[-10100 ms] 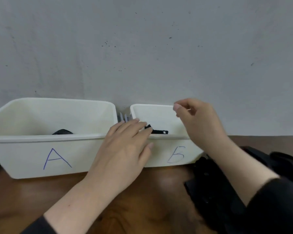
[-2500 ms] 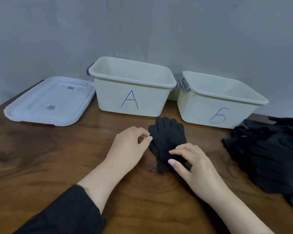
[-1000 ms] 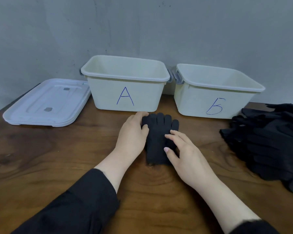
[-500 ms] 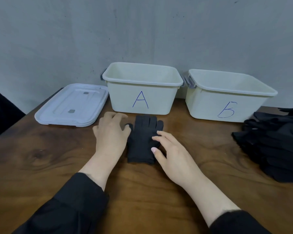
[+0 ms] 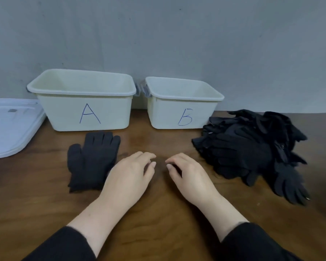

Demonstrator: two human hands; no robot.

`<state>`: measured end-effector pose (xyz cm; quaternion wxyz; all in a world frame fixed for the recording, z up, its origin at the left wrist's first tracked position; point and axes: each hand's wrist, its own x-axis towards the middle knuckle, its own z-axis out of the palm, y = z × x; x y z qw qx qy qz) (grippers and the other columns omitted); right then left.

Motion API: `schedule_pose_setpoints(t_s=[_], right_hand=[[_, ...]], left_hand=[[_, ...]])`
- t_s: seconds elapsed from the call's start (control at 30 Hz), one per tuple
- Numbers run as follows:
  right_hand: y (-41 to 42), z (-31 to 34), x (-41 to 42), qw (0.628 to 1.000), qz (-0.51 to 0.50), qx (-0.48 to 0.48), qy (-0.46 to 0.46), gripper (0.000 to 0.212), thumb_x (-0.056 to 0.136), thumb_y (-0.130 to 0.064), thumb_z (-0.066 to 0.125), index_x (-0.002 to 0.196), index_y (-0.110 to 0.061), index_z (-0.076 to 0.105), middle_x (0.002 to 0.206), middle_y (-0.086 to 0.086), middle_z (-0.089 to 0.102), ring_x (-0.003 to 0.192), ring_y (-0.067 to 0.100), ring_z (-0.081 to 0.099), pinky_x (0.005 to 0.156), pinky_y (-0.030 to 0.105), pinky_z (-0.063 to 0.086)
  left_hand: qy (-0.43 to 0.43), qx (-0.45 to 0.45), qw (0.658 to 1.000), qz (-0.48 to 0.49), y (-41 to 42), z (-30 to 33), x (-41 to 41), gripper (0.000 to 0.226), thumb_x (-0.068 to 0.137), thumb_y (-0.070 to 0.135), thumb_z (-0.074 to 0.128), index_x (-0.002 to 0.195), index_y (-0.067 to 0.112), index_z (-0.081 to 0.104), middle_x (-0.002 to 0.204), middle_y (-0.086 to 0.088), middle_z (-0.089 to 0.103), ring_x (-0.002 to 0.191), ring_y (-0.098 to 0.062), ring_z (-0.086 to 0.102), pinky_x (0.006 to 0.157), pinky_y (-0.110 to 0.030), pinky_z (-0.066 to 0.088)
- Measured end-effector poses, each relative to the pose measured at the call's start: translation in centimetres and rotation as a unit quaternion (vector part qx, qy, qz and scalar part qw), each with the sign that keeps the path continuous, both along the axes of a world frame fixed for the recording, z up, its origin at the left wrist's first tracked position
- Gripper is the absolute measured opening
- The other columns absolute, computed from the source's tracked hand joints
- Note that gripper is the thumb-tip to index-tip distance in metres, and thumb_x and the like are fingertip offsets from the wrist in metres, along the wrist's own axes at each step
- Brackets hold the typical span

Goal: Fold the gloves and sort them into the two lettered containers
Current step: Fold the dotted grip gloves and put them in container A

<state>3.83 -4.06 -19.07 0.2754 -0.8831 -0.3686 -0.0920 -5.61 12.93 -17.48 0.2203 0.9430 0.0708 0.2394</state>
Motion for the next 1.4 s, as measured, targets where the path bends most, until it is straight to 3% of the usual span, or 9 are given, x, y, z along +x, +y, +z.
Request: schedule_pose_setpoints(t_s=[0.4,0.57,0.77,0.9,1.0,1.07,1.13,1.27,1.4], right_hand=[[-9.1,3.3,4.3,0.981,-0.110,-0.021,-0.158,0.025,0.098,-0.013,0.061,0.122,-0.017,0.068,0.120,-0.003,0.067,0.110,0.021,0.059,0.090,0.042,0.048],[-12.2,6.5,9.6,0.949,-0.190,-0.214,-0.129,0.044,0.099,-0.016,0.056,0.143,-0.014,0.052,0.142,0.003,0.056,0.132,0.028,0.048,0.106,0.048,0.035],[-11.7,7.9,11.3,0.929,-0.188,-0.302,-0.100,0.024,0.100,-0.028,0.056,0.122,-0.027,0.065,0.115,-0.005,0.058,0.116,0.023,0.050,0.099,0.042,0.027],[-11.6,10.1,9.7,0.974,-0.138,-0.109,-0.146,0.010,0.096,-0.016,0.060,0.093,-0.023,0.067,0.095,-0.008,0.063,0.092,0.016,0.059,0.097,0.038,0.038],[-10.3,13.9,7.6,0.991,-0.118,0.017,-0.059,0.012,0.103,-0.026,0.054,0.096,-0.023,0.063,0.083,-0.011,0.070,0.067,0.001,0.056,0.067,0.019,0.042],[-9.8,15.1,7.7,0.991,-0.121,-0.043,-0.043,0.012,0.102,-0.031,0.055,0.101,-0.025,0.066,0.087,-0.012,0.073,0.072,0.001,0.058,0.067,0.025,0.044],[-9.7,15.0,8.4,0.974,-0.111,-0.190,-0.055,0.020,0.098,-0.036,0.062,0.115,-0.027,0.068,0.110,-0.008,0.071,0.100,0.014,0.063,0.087,0.035,0.050],[-11.0,11.6,10.1,0.881,-0.104,-0.460,-0.038,0.053,0.094,-0.046,0.064,0.143,-0.033,0.050,0.141,-0.007,0.048,0.133,0.020,0.042,0.105,0.045,0.036],[-12.2,10.2,10.9,0.901,-0.104,-0.407,-0.108,0.024,0.093,-0.029,0.064,0.116,-0.034,0.062,0.113,-0.011,0.053,0.118,0.017,0.048,0.091,0.036,0.030]], left_hand=[[0.051,-0.075,0.993,-0.075,-5.3,-1.0,4.9,0.030,0.103,0.037,0.044,0.130,0.035,0.056,0.118,0.019,0.060,0.104,-0.002,0.056,0.088,-0.023,0.049],[0.052,-0.092,0.991,-0.084,-4.7,-1.0,4.8,0.029,0.102,0.037,0.046,0.128,0.035,0.058,0.118,0.019,0.060,0.107,-0.001,0.055,0.092,-0.021,0.046],[0.045,-0.101,0.990,-0.091,-4.3,-0.9,4.4,0.028,0.102,0.037,0.047,0.127,0.035,0.060,0.117,0.022,0.059,0.106,0.002,0.055,0.092,-0.020,0.047],[0.027,-0.128,0.987,-0.092,-4.1,-0.7,4.2,0.027,0.102,0.036,0.047,0.125,0.034,0.061,0.115,0.022,0.059,0.105,0.002,0.055,0.092,-0.018,0.046],[0.000,-0.174,0.981,-0.087,-4.0,-0.5,4.1,0.027,0.101,0.037,0.049,0.123,0.033,0.063,0.112,0.023,0.060,0.104,0.004,0.055,0.092,-0.017,0.047],[0.001,-0.191,0.978,-0.086,-4.1,-0.4,4.0,0.027,0.100,0.037,0.049,0.123,0.032,0.064,0.111,0.022,0.061,0.102,0.003,0.056,0.092,-0.020,0.049],[0.011,-0.192,0.978,-0.086,-4.1,-0.4,3.9,0.027,0.100,0.038,0.049,0.123,0.033,0.063,0.111,0.022,0.061,0.100,0.002,0.057,0.092,-0.023,0.050],[0.034,-0.180,0.979,-0.092,-3.8,-0.4,3.6,0.026,0.101,0.038,0.048,0.122,0.034,0.063,0.112,0.024,0.059,0.102,0.003,0.055,0.091,-0.019,0.047],[0.052,-0.177,0.978,-0.099,-3.7,-0.5,3.7,0.027,0.101,0.040,0.047,0.122,0.034,0.063,0.114,0.022,0.060,0.106,0.003,0.054,0.093,-0.018,0.044]])
